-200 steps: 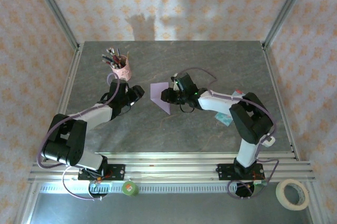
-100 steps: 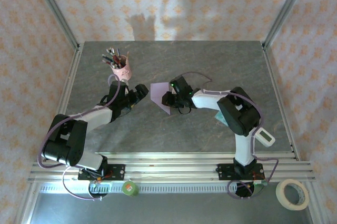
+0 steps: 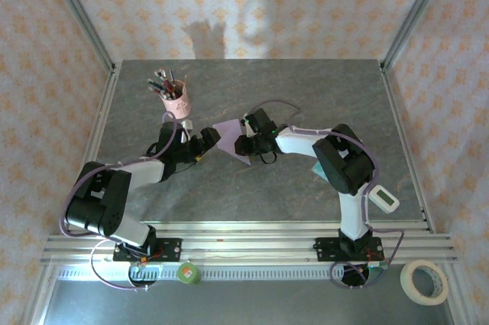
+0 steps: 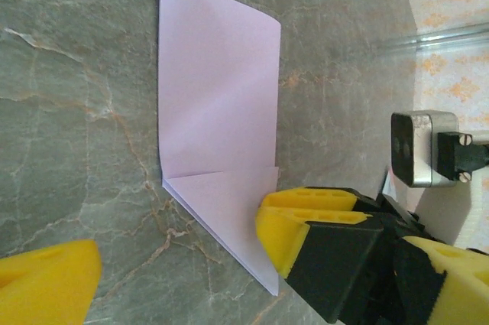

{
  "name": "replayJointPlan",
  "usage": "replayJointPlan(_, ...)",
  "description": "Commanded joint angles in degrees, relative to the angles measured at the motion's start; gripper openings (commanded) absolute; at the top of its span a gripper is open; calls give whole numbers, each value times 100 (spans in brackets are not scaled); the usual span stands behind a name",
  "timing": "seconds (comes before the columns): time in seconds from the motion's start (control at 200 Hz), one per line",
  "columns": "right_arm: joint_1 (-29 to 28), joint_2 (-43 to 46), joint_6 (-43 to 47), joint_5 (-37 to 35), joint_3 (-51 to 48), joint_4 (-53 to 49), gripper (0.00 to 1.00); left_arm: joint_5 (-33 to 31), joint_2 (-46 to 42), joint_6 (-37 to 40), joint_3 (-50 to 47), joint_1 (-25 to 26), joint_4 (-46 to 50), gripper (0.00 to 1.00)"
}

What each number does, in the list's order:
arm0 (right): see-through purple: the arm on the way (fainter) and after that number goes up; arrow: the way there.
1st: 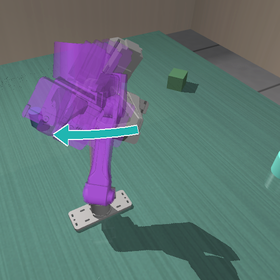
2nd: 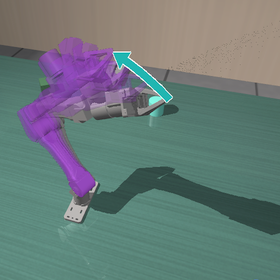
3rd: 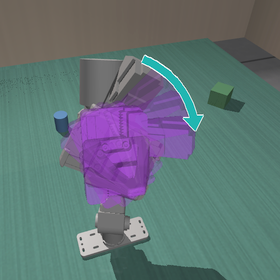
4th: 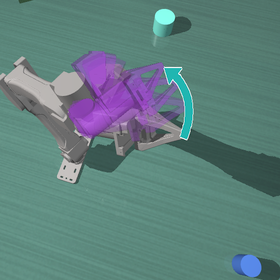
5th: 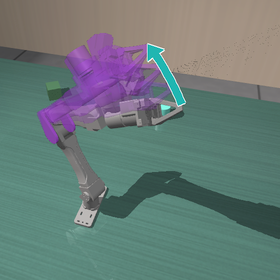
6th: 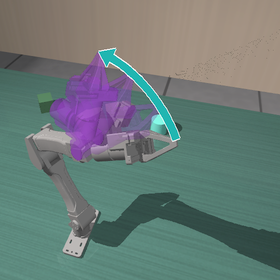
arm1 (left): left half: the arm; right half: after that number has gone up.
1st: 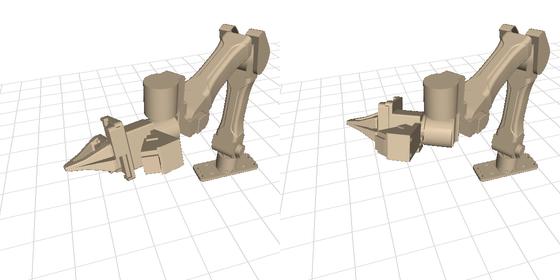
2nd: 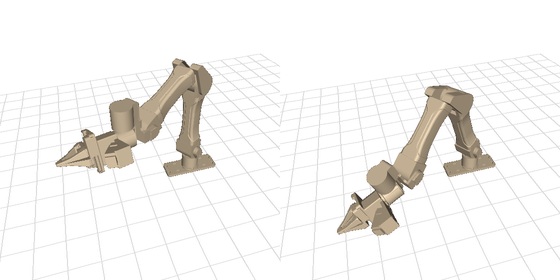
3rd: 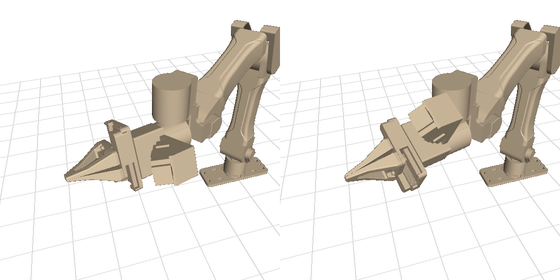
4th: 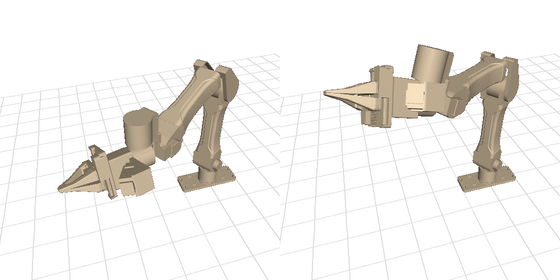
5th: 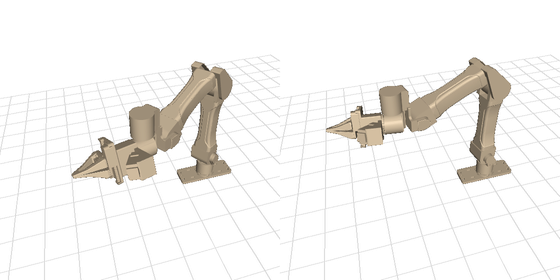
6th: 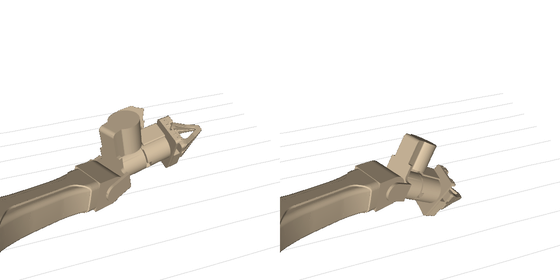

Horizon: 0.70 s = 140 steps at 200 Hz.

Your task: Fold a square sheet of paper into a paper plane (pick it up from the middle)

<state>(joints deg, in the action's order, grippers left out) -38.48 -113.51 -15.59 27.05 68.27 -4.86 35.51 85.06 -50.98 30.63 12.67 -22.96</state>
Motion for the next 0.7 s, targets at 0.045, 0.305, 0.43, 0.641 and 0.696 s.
replayJointPlan(0.045, 13, 112, -648, 387, -156, 261, 26, 211, 61, -22, 90, 93, 200, 98)
replayJointPlan(0.305, 17, 441, -2039, -51, -492, 1008, 25, 103, 138, -73, 358, 173, 653, 90)
replayJointPlan(0.43, 12, 287, -2306, 206, -433, 1225, 22, 201, 99, -59, 503, 243, 719, 88)
replayJointPlan(0.641, 23, 343, -2511, -34, -566, 1535, 21, 158, 230, -122, 611, 304, 782, 81)
replayJointPlan(0.696, 23, 330, -2510, -104, -646, 1532, 21, 171, 289, -152, 627, 339, 744, 78)
